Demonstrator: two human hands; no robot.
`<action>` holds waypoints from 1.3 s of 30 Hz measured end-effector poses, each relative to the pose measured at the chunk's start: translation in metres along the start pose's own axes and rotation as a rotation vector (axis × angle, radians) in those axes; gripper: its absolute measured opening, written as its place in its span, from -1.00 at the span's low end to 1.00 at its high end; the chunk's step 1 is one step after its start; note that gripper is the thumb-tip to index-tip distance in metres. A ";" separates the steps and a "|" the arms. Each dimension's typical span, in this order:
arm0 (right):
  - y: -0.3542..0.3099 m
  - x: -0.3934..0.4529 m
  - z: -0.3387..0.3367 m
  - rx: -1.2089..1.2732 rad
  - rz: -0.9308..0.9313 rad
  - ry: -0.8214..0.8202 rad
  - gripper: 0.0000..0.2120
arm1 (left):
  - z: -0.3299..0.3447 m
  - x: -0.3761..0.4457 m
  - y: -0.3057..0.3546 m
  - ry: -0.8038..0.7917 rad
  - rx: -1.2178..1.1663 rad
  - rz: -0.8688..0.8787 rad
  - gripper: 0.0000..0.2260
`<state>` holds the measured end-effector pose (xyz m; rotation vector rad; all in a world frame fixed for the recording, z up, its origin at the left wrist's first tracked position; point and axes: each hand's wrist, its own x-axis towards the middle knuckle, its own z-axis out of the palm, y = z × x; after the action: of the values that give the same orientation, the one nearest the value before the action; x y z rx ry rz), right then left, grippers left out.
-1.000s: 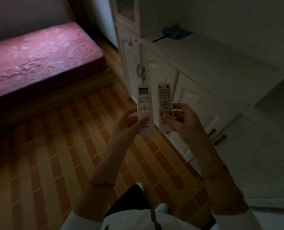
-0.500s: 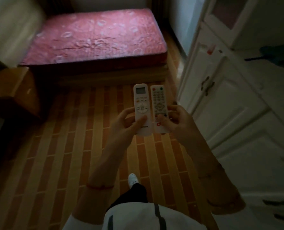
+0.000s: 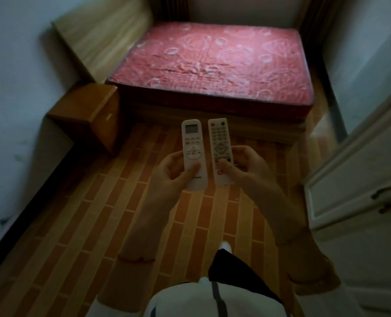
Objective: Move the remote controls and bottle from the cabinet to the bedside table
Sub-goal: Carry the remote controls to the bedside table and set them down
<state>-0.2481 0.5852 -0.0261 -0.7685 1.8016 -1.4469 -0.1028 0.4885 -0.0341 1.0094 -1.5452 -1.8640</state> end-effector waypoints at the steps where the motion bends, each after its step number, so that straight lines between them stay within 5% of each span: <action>1: -0.001 0.016 0.004 0.003 0.001 -0.028 -0.74 | -0.003 0.012 0.002 0.027 -0.004 -0.003 -0.68; 23: -0.085 0.442 0.092 -0.040 -0.087 -0.528 -0.63 | -0.070 0.356 0.094 0.501 -0.116 0.048 -0.60; 39: -0.123 0.696 0.291 -0.060 -0.126 -0.755 -0.67 | -0.250 0.575 0.129 0.740 -0.137 0.052 -0.68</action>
<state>-0.4161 -0.1597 -0.0510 -1.2700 1.2256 -0.9748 -0.2513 -0.1340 -0.0532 1.3678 -0.9736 -1.3035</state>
